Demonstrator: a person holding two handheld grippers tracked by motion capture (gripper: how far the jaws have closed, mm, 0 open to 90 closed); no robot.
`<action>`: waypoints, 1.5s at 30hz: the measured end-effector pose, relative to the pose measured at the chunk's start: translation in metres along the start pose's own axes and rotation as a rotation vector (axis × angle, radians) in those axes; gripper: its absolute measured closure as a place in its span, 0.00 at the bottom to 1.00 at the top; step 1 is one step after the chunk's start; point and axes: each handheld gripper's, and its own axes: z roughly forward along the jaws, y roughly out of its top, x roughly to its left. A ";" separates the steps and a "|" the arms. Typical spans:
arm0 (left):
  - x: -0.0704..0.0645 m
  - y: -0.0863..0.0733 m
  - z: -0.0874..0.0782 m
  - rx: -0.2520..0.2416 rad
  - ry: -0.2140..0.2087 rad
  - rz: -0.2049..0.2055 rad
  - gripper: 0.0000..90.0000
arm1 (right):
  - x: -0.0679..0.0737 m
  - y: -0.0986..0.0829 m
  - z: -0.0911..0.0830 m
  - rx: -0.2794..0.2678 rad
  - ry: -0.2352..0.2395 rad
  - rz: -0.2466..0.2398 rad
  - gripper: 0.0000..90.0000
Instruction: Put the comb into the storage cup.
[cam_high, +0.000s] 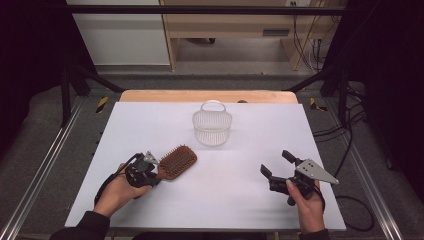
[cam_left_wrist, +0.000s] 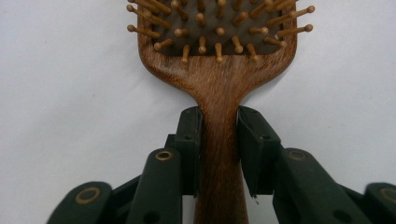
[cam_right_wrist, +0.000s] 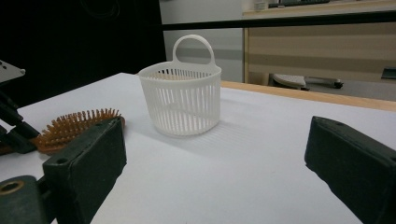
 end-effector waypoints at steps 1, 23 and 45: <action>0.000 0.001 0.000 0.002 0.004 0.005 0.73 | 0.000 0.000 0.000 0.000 0.000 -0.001 0.06; -0.001 0.014 0.004 0.075 -0.012 -0.019 0.78 | 0.000 0.000 0.000 0.001 0.001 0.005 0.06; -0.003 -0.001 -0.002 -0.056 0.048 -0.027 0.81 | 0.002 0.000 0.001 0.003 0.006 0.005 0.06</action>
